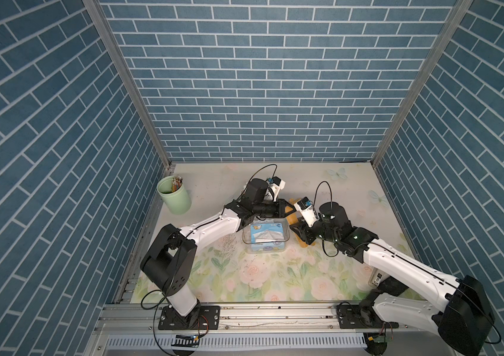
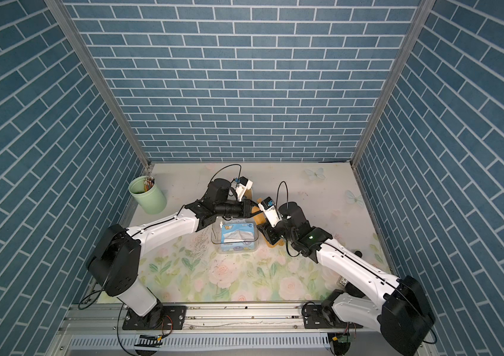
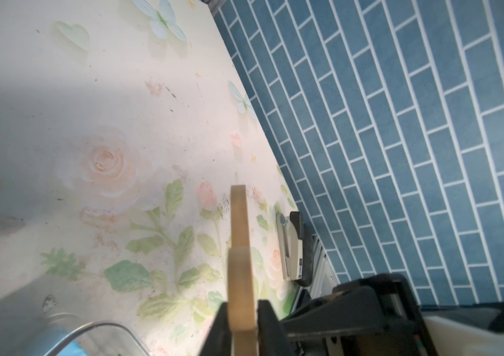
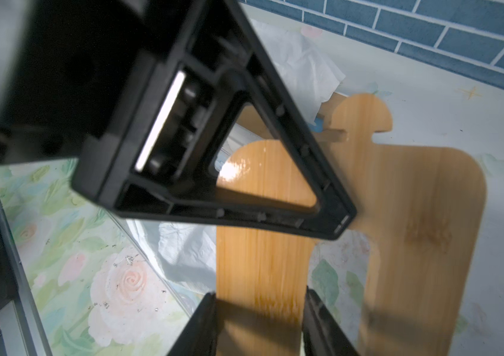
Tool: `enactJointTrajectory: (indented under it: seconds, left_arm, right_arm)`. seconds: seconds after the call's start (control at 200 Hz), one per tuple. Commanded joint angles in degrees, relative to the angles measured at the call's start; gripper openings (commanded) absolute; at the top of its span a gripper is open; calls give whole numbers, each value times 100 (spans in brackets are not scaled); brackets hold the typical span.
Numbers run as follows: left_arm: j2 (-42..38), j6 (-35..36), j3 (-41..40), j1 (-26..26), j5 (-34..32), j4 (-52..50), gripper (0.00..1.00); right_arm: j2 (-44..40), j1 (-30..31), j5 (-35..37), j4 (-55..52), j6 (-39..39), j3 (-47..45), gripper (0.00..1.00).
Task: Put the tissue paper into the tissue box
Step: Close the box lid on the tissue box.
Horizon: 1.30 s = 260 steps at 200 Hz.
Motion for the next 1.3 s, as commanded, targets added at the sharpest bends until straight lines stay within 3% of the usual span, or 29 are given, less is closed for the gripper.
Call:
enactJointTrajectory:
  seconds: [0.0,0.095,0.245,0.355,0.565,0.735,0.98,1.145,1.295]
  left_arm:
    - [-115,63,-19,-22,-98,103,0]
    - [-321,10,-141,31,-269,160,0]
    - [-878,-357,-566,354,-482,610,0]
    - [-1463,-746,-958,612,-757,1045,0]
    - [-2600,-1700,-1657,1129,-1226,1678,0]
    - [-3129,-2324,-2004,1435,-1066,2187,0]
    - [-3430,-3160,-2197,1434,-647,2951,0]
    - [-3562,-3296,-2337,1436,-603,3141,0]
    - [-3563,-3475,-2582,1425,-603,3529,0]
  right_arm:
    - [6,34,321,-65,-106,274,26]
    - [-115,23,372,-220,75,285,51]
    - [-571,-103,225,-431,601,330,81]
    - [-829,-499,-278,-375,1192,306,89]
    - [-947,-1402,-1590,717,2785,99,90]
    - [-609,-1382,-2334,2497,4191,-259,89]
    - [-140,-953,-2601,4334,5145,-520,87]
    - [-29,-804,-2595,5142,5515,-593,75]
    - [97,-753,-2455,6084,6099,-804,53]
